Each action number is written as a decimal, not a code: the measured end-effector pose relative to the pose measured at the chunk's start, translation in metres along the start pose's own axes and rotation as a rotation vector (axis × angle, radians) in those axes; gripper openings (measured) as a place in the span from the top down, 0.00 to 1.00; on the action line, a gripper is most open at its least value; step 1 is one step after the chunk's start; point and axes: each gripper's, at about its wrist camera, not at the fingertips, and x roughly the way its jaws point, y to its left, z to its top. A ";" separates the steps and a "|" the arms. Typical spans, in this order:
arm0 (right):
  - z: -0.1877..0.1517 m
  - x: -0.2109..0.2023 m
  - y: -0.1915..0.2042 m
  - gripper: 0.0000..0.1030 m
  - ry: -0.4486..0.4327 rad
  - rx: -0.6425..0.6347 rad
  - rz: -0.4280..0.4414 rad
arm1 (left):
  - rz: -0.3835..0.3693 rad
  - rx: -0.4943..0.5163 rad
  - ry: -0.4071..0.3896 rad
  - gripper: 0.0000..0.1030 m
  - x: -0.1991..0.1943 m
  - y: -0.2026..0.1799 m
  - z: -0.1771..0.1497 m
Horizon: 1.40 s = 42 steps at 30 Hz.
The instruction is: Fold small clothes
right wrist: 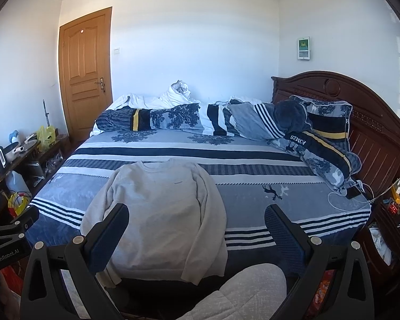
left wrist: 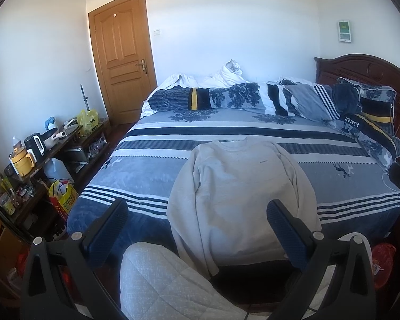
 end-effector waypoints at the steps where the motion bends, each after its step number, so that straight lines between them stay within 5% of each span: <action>1: 0.000 0.000 0.000 0.00 0.001 -0.001 -0.002 | 0.000 0.000 0.000 0.00 0.000 0.000 0.000; 25: -0.002 0.004 -0.002 0.00 0.023 0.017 0.029 | -0.002 0.002 -0.012 0.00 0.006 -0.002 -0.004; 32: -0.006 0.021 0.001 0.00 0.077 0.059 0.056 | 0.005 -0.043 0.048 0.00 0.030 0.013 -0.017; 38: -0.017 0.034 0.012 0.00 -0.060 -0.006 0.060 | 0.009 -0.143 0.125 0.00 0.078 0.032 -0.033; 42: -0.015 0.046 0.033 0.00 -0.119 -0.001 0.207 | -0.038 -0.205 0.141 0.00 0.107 0.043 -0.042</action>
